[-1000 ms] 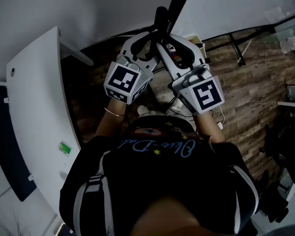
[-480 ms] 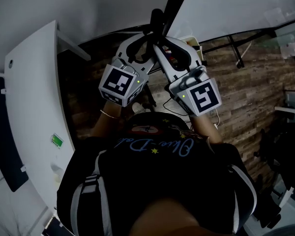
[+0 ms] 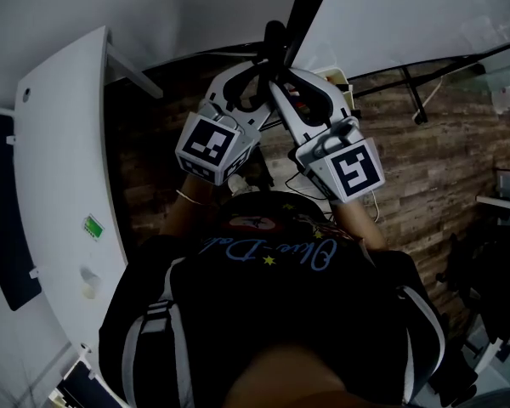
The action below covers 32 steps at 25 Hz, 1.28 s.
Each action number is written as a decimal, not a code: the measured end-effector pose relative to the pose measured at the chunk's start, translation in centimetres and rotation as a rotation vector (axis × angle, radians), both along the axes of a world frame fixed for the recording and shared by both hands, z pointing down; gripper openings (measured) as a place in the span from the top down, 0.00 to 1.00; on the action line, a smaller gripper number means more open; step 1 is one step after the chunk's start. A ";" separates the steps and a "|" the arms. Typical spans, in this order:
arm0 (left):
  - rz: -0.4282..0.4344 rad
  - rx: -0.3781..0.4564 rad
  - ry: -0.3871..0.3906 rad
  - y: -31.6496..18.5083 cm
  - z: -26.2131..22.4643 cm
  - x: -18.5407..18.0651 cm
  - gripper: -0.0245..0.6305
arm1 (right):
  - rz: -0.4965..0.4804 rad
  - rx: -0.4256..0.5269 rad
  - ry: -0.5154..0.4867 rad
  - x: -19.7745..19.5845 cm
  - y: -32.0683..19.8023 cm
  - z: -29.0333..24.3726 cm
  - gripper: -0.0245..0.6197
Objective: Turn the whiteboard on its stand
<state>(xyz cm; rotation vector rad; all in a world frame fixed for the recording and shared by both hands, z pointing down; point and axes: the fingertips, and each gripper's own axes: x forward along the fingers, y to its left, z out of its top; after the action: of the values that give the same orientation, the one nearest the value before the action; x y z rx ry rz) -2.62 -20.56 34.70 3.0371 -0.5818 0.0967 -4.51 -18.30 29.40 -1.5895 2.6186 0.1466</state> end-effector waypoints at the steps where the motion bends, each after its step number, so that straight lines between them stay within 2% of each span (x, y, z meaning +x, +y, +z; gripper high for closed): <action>1: -0.002 0.000 -0.001 0.3 0.0 0.1 0.67 | -0.003 0.000 0.001 0.1 0.3 0.0 0.84; 13: -0.020 0.006 0.001 2.9 0.1 1.0 0.67 | -0.015 -0.003 0.000 1.1 2.9 0.2 0.84; 16: -0.024 0.005 -0.004 3.3 0.2 1.0 0.67 | -0.024 0.031 -0.022 1.0 3.4 -0.3 0.84; 20: -0.033 -0.003 -0.004 3.7 0.2 1.0 0.67 | -0.013 -0.011 0.002 1.1 3.7 0.2 0.84; 32: -0.010 0.000 -0.004 6.0 0.2 1.3 0.67 | -0.001 0.015 -0.017 1.4 5.9 -0.1 0.84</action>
<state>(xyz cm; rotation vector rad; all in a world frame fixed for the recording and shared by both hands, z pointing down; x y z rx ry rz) -1.28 -14.53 34.87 3.0340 -0.5968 0.1026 -3.08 -12.40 29.26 -1.5778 2.5991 0.1512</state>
